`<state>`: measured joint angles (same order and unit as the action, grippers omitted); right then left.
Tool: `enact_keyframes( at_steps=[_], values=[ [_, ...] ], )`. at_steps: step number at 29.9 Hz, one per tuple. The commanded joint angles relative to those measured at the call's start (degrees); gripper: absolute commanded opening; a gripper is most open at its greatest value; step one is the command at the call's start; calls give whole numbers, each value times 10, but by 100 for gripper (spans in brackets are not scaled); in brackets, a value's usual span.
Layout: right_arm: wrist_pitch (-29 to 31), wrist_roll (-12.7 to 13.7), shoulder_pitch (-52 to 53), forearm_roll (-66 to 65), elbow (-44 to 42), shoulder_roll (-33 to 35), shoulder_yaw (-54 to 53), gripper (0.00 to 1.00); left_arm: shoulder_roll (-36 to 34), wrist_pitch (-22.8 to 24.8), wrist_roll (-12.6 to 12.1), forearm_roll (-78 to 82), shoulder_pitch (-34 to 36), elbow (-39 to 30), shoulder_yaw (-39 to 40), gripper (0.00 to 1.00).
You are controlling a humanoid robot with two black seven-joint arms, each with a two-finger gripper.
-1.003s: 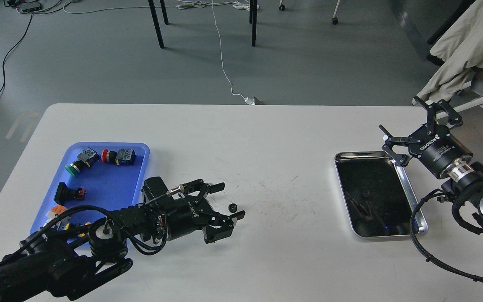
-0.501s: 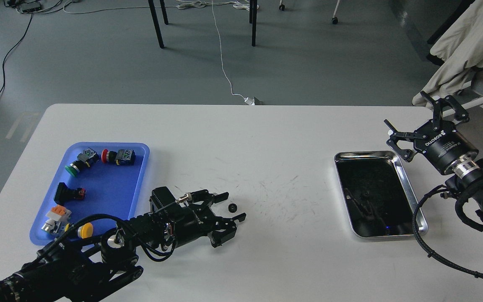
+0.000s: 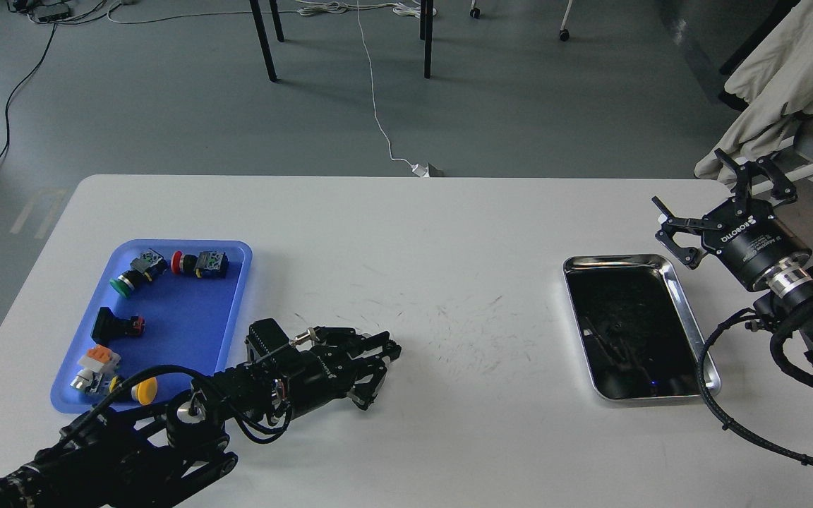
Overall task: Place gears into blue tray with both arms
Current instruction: 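Grasp the black part with the left gripper and carry it to the blue tray, then lower the black part into the blue tray and open the left gripper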
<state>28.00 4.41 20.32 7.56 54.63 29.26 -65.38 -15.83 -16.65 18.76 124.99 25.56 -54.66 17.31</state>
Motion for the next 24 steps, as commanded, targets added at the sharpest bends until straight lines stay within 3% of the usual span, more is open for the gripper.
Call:
enact_keyframes(
  at_steps=[1, 5, 8, 12, 18, 21, 24],
  values=[
    [0, 0, 0, 0, 1, 0, 0, 97, -3, -13, -2, 0, -2, -2, 2, 9],
    [0, 1, 0, 1, 3, 5, -5, 97, -36, -23, -8, 0, 5, -34, 11, 9],
    [0, 1, 0, 0, 3, 6, -9, 97, -102, -12, -36, 0, 28, -99, 15, 9],
    [0, 1, 0, 1, 10, 6, -12, 97, -207, -7, -39, 0, 56, -140, 16, 9],
    [0, 0, 0, 1, 11, 6, -12, 97, -339, -18, -29, -149, 49, -133, 6, 9],
    [0, 1, 0, 1, 11, 6, -12, 97, -355, -37, 5, -186, 19, -107, -1, 10],
    [0, 1, -1, 1, 17, 6, -12, 97, -349, -60, 15, -188, -2, -78, -2, 10]
  ],
)
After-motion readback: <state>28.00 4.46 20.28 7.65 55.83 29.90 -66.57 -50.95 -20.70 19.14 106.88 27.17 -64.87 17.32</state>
